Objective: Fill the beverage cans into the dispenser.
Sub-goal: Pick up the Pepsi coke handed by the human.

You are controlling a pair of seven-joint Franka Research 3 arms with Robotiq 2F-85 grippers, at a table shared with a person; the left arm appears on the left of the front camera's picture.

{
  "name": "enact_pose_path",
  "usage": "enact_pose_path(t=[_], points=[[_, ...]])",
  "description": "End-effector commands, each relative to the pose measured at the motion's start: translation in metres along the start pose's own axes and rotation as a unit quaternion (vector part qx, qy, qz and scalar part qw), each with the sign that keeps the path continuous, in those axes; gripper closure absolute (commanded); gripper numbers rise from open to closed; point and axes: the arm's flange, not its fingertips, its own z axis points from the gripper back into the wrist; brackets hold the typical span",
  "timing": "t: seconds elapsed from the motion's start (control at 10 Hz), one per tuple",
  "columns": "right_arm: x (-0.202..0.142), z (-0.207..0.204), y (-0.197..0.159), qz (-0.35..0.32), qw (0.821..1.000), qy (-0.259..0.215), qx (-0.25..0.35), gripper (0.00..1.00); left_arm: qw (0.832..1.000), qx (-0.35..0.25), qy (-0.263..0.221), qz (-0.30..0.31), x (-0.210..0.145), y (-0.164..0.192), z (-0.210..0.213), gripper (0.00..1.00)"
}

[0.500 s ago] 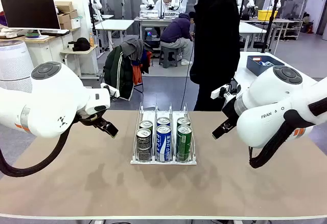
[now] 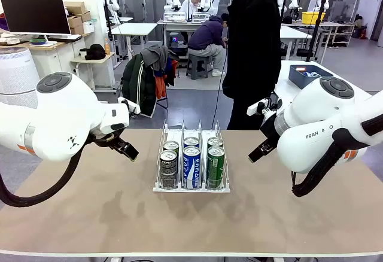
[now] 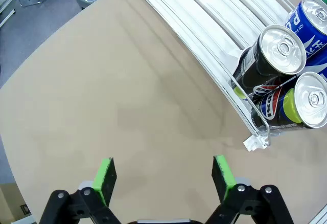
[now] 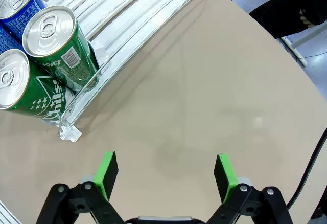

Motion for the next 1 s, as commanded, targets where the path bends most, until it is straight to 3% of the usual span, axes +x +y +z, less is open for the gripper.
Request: enact_pose_path(t=[0.0,0.9], points=[[0.0,0.0,-0.0001,0.0,1.0,0.0,0.0,0.0,1.0,0.0,0.0,0.001,-0.0002,0.0004,0.0,0.0],[0.0,0.0,0.0,0.0,1.0,0.0,0.0,0.0,1.0,0.0,0.0,0.0,0.0,0.0,0.0,0.0]])
